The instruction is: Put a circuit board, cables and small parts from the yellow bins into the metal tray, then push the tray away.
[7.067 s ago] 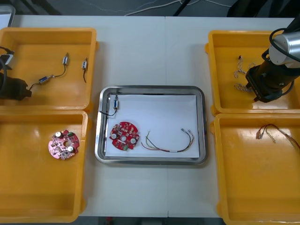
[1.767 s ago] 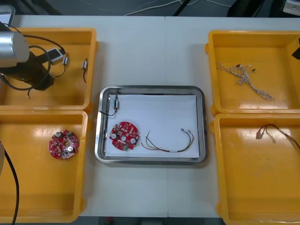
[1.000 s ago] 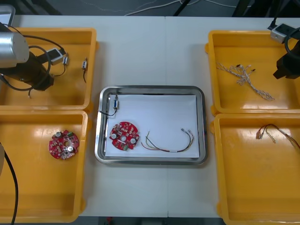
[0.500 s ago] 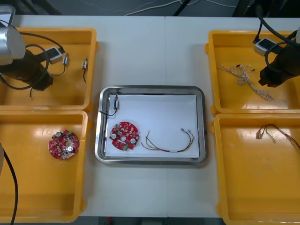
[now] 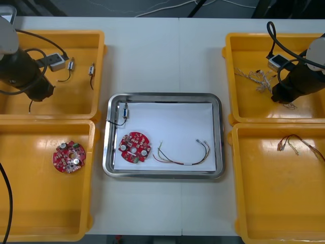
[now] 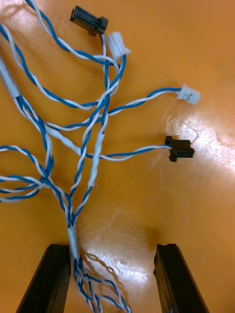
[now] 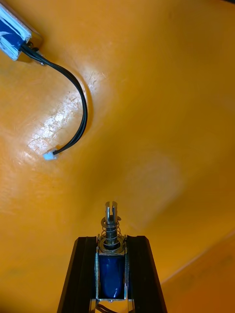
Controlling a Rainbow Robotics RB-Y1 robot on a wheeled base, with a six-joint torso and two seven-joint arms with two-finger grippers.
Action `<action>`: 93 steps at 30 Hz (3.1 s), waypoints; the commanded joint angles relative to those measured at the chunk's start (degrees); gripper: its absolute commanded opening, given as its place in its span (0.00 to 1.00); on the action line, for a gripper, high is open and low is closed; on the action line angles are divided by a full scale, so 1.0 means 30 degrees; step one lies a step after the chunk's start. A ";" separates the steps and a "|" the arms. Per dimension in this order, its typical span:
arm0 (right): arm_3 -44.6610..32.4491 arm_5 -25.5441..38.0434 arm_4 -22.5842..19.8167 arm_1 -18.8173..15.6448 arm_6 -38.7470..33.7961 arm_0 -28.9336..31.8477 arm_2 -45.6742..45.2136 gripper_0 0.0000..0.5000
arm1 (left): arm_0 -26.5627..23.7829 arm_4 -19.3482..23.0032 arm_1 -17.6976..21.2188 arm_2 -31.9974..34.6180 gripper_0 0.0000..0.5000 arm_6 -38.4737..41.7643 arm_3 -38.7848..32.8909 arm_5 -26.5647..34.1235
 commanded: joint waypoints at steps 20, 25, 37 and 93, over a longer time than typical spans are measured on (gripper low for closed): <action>0.0023 -0.0781 0.0181 0.0386 0.1038 -0.0021 0.0363 0.00 | -0.1954 0.1944 0.2675 0.0392 0.00 1.1947 -0.4803 0.6513; -0.1295 -0.0253 0.1206 0.0152 0.1272 -0.0021 0.0363 0.00 | -0.1398 0.3057 0.3173 0.0421 0.00 1.4642 -0.6151 0.6513; -0.6159 0.5079 0.1440 -0.1606 0.1419 -0.0050 -0.0252 0.00 | 0.2440 0.3673 0.3466 0.1271 0.00 1.9974 -1.1922 0.6513; -0.7477 1.1921 -0.2895 -0.5532 0.1448 -0.6906 -0.2127 0.00 | 0.6600 0.2296 0.1678 0.2384 0.00 2.2582 -1.8836 0.6513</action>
